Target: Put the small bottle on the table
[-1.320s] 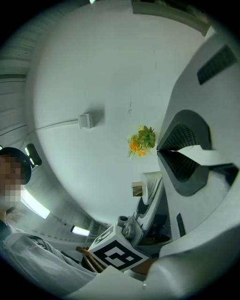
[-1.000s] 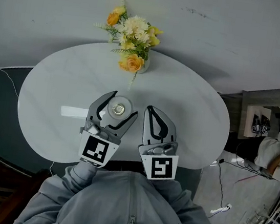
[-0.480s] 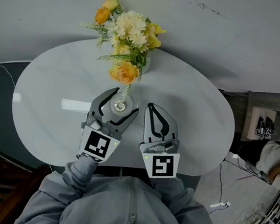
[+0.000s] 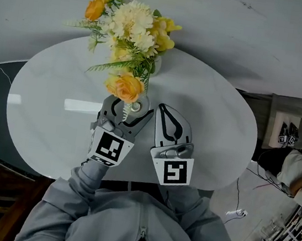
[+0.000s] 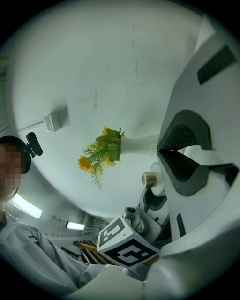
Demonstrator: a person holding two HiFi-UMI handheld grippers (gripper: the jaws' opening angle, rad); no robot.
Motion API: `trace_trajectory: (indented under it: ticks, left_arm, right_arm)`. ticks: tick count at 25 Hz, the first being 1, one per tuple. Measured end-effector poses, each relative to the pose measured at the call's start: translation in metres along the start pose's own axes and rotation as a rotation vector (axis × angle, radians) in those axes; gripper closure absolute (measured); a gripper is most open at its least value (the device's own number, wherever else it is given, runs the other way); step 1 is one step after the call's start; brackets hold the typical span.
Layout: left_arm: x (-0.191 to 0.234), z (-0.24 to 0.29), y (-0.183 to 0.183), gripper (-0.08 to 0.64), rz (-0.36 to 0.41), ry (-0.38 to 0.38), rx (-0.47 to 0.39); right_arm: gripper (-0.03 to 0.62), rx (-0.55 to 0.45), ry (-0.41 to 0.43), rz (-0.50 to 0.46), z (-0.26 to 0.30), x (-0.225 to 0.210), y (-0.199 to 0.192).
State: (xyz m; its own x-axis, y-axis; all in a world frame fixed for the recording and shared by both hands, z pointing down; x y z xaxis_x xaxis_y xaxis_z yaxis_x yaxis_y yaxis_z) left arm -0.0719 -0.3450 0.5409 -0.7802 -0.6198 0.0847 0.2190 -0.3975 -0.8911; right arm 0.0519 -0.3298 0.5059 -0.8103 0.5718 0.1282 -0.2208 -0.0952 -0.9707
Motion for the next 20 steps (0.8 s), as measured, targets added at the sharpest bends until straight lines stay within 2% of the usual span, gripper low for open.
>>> trace_trajectory:
  ticks: [9, 20]
  left_arm:
    - [0.008, 0.023, -0.016, 0.227, 0.011, 0.013, 0.034]
    - [0.011, 0.036, -0.027, 0.227, 0.035, 0.006, 0.073]
  right_arm:
    - [0.566, 0.035, 0.001, 0.014, 0.015, -0.009, -0.025]
    - [0.566, 0.059, 0.007, 0.03, 0.022, -0.011, -0.036]
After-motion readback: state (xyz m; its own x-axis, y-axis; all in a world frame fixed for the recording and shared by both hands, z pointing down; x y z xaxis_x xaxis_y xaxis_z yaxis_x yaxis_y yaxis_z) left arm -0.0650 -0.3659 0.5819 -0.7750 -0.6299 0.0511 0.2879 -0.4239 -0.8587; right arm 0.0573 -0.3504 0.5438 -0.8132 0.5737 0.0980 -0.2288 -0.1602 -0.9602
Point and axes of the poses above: the fingertips, and each gripper's own axes: z forward along the fingers, x to its left, y out of its top, the point moved 8 cm from there along -z, backward along the fingers, and after that the axes turned 7 degrees about -z, right-handed, at the moved point
